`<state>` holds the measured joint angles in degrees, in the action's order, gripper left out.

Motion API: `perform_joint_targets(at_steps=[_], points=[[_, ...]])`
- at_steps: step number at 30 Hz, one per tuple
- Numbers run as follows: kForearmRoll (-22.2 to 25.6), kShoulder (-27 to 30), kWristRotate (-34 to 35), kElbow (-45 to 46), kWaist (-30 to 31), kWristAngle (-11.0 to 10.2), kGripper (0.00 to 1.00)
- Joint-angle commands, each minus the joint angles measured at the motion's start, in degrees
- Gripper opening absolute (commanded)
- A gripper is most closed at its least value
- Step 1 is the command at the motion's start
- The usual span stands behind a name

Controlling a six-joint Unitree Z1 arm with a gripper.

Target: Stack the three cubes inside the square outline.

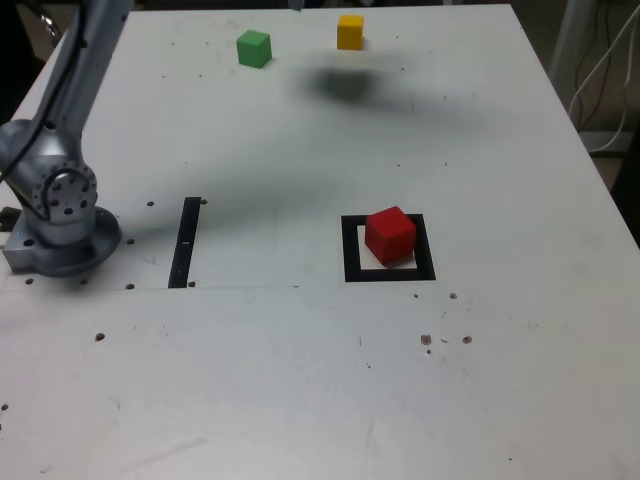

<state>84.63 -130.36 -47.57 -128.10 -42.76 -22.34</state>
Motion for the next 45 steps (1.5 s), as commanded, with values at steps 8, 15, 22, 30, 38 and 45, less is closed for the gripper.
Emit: perform_joint_targets(at_steps=[8,15,22,30,38,45], points=[[3.13,-9.54,-7.2,-23.53,-6.18,7.08,0.99],[3.43,-16.26,-8.15,-30.94,-7.55,7.26,0.98],[2.93,-21.13,-8.28,-34.57,-7.58,6.14,0.95],[3.41,-23.62,-8.07,-34.11,-7.11,5.68,0.94],[3.94,-25.59,-7.91,-33.26,-6.15,5.4,0.91],[4.53,-25.59,-7.41,-33.54,-5.58,4.89,0.85]])
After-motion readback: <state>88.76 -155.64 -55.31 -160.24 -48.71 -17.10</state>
